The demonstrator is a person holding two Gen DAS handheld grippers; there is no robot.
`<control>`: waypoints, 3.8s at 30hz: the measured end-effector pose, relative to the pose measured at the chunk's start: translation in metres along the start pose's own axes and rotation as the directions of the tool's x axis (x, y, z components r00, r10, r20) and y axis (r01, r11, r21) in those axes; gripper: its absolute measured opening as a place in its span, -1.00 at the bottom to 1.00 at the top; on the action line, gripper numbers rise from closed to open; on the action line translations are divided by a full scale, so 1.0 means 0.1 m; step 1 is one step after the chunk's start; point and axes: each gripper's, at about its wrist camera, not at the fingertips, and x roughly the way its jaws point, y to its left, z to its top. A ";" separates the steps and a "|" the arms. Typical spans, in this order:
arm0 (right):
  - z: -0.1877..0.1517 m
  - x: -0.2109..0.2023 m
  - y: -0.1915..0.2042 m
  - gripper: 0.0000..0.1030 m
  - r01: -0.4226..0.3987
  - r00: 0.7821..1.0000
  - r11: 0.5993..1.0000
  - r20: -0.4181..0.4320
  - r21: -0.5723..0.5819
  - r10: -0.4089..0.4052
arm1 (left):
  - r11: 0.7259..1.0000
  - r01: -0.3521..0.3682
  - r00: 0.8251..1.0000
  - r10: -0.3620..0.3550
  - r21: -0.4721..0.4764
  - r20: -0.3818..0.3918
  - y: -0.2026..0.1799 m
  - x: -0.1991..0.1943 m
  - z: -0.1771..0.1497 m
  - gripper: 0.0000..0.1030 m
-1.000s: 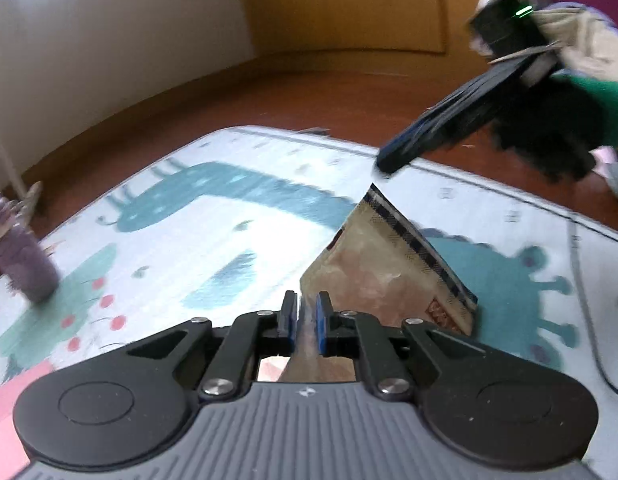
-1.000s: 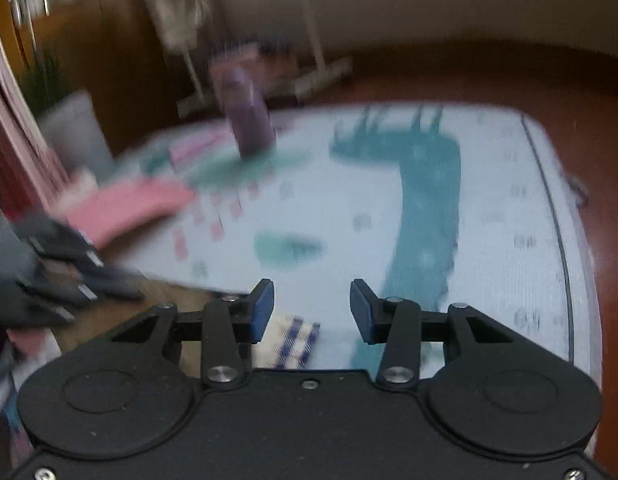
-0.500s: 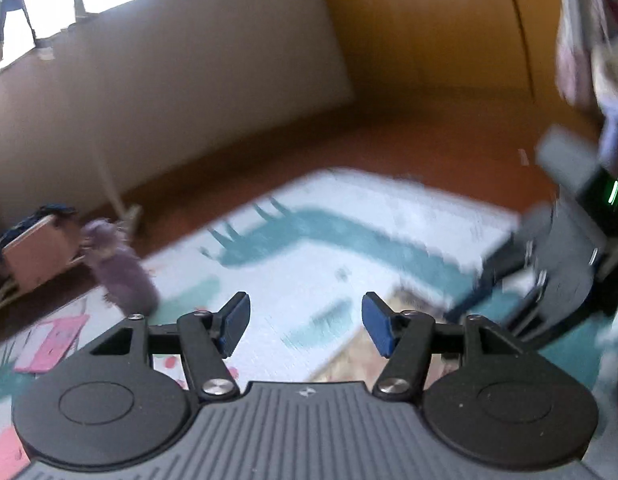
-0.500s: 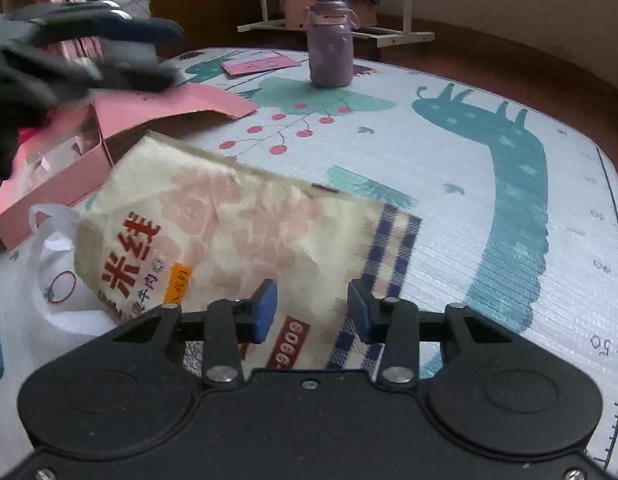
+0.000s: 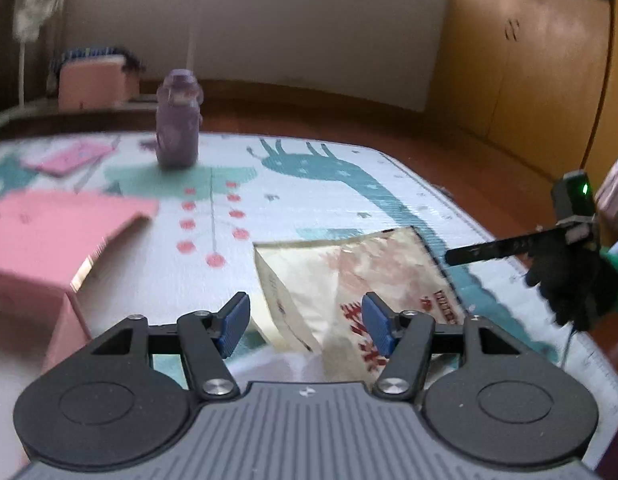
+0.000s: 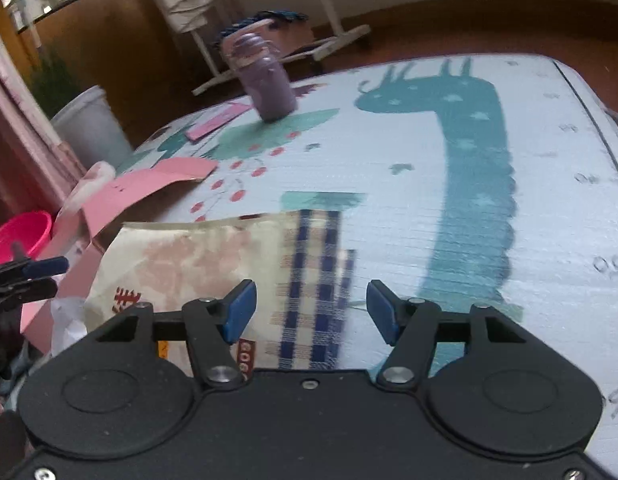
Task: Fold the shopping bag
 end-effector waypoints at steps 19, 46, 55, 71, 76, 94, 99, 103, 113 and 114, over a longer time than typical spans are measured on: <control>-0.16 0.15 0.06 -0.14 -0.298 0.953 0.952 -0.034 0.073 0.301 | 0.993 0.071 0.986 -0.084 -0.095 -0.144 0.05 0.20 -0.49 0.19; 0.08 -0.22 0.27 -0.97 -0.326 0.931 0.945 0.182 0.026 0.317 | 0.801 -0.372 0.868 0.479 0.469 -0.129 -0.19 -0.08 0.02 0.47; -0.12 0.04 0.26 -0.96 -0.166 0.977 0.986 -0.133 -0.002 0.164 | 0.819 -0.182 0.833 0.422 0.545 -0.357 -0.25 -0.11 -0.33 0.47; -0.14 -0.59 0.37 -0.03 0.147 0.985 0.985 -0.074 -0.095 -0.155 | 0.962 -0.021 0.993 0.051 0.274 -0.105 -1.15 0.11 -0.18 -0.03; -0.16 -0.77 0.57 -0.38 0.137 0.990 0.977 0.039 -0.161 -0.132 | 0.973 -0.033 0.965 0.091 0.229 -0.244 -1.05 0.69 -0.60 -0.03; -0.55 -0.04 0.48 -0.20 0.248 0.933 0.892 -0.155 -0.377 -0.325 | 0.957 -0.008 0.983 0.061 0.289 -0.174 -0.75 0.66 -0.65 0.10; -0.59 -0.03 0.55 -0.18 0.270 0.925 0.891 -0.159 -0.366 -0.345 | 0.958 -0.053 0.970 0.116 0.282 -0.214 -0.78 0.54 -0.63 0.11; -0.61 -0.08 0.64 -0.17 0.239 0.927 0.904 -0.194 -0.354 -0.321 | 0.964 -0.139 0.974 0.175 0.229 -0.145 -0.76 0.33 -0.50 0.11; -0.75 -0.12 0.83 -0.18 0.161 0.943 0.904 -0.209 -0.396 -0.260 | 0.989 -0.010 0.985 0.035 0.149 -0.168 -1.22 0.64 -0.72 0.10; -0.74 -0.14 0.79 -0.18 0.185 0.939 0.901 -0.199 -0.393 -0.280 | 0.979 -0.016 0.988 0.047 0.203 -0.148 -1.25 0.63 -0.80 0.12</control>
